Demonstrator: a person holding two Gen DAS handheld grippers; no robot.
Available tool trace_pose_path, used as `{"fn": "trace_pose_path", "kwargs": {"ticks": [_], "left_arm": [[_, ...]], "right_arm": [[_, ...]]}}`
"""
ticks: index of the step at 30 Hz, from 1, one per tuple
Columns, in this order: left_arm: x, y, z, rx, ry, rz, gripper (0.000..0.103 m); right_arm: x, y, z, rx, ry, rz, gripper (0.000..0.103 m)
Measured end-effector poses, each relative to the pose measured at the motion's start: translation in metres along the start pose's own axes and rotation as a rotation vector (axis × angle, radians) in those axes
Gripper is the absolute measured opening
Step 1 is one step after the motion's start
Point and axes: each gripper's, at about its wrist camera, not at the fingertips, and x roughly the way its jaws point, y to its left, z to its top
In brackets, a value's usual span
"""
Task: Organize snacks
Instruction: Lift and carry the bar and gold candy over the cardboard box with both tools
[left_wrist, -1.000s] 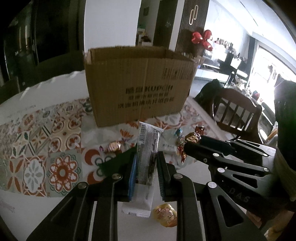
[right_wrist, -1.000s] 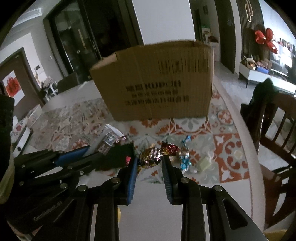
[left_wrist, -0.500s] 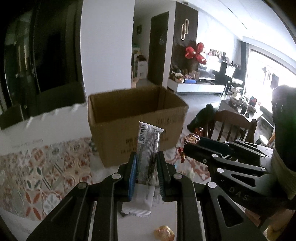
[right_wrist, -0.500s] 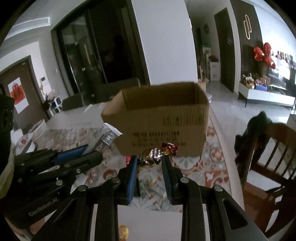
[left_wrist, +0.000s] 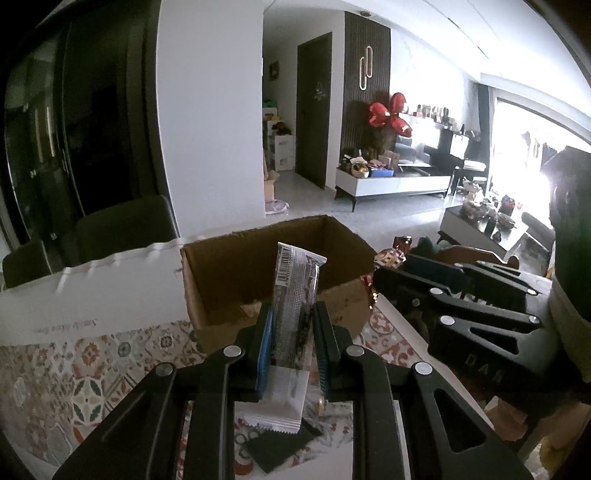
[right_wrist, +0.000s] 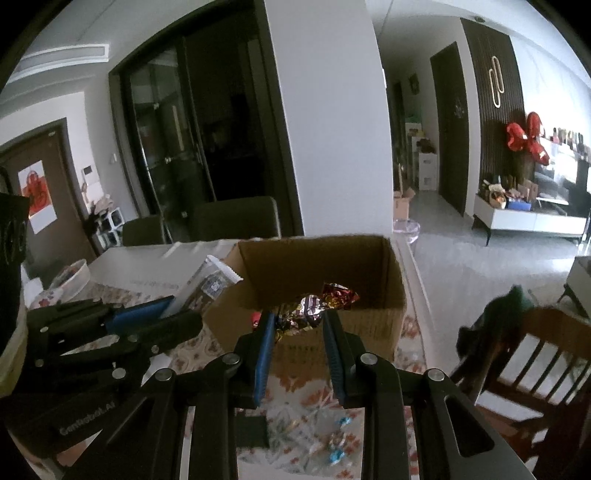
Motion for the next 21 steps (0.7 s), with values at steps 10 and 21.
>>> {"fn": "trace_pose_path", "kwargs": {"ticks": [10, 21], "left_arm": [[0.031, 0.013, 0.028, -0.002, 0.042, 0.010, 0.022], [0.070, 0.026, 0.053, -0.041, 0.084, 0.004, 0.022]], "right_arm": [[0.030, -0.007, 0.031, -0.045, 0.017, -0.022, 0.028], [0.072, -0.026, 0.054, -0.028, 0.107, -0.036, 0.028]]}}
